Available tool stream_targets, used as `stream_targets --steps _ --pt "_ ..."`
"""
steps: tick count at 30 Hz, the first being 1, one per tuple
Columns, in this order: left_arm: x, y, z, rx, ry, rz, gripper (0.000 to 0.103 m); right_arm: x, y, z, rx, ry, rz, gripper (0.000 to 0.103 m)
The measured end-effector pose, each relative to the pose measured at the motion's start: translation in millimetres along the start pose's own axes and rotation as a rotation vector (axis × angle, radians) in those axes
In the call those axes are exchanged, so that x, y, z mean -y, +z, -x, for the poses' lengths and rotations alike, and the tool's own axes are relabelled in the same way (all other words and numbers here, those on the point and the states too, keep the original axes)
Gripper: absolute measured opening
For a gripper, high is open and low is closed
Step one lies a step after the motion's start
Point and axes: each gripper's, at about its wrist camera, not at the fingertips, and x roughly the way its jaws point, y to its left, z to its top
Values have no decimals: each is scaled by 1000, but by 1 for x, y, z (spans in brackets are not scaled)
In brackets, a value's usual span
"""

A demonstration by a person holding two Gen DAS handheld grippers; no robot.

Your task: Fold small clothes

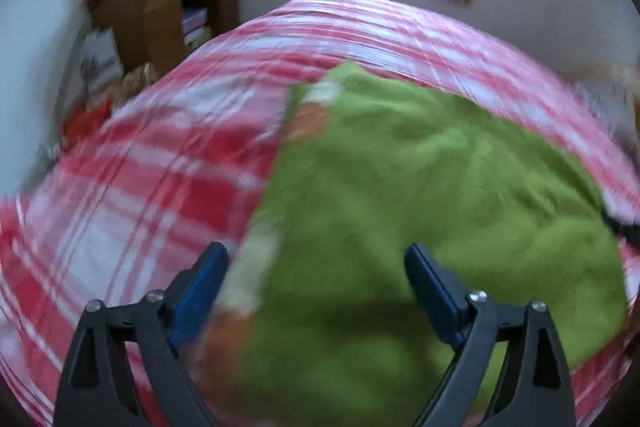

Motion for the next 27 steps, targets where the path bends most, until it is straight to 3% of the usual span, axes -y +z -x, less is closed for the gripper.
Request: stream_targets --steps 3,9,15,20,24,27 --pt "-11 -5 19 9 4 19 94 15 -21 29 8 -55 -49 3" --pt "-27 -19 39 47 4 74 93 -2 -77 83 89 -6 -28 3" --pt "-7 -35 21 6 124 -60 93 -44 -114 69 46 -62 162 3" --pt "-16 -36 33 -4 156 -62 94 -47 -120 64 38 -107 203 3" --pt "-13 -39 45 13 236 -84 94 -55 -122 76 78 -167 182 3" --pt "0 -41 50 42 306 -133 94 -81 -123 87 129 -89 194 3"
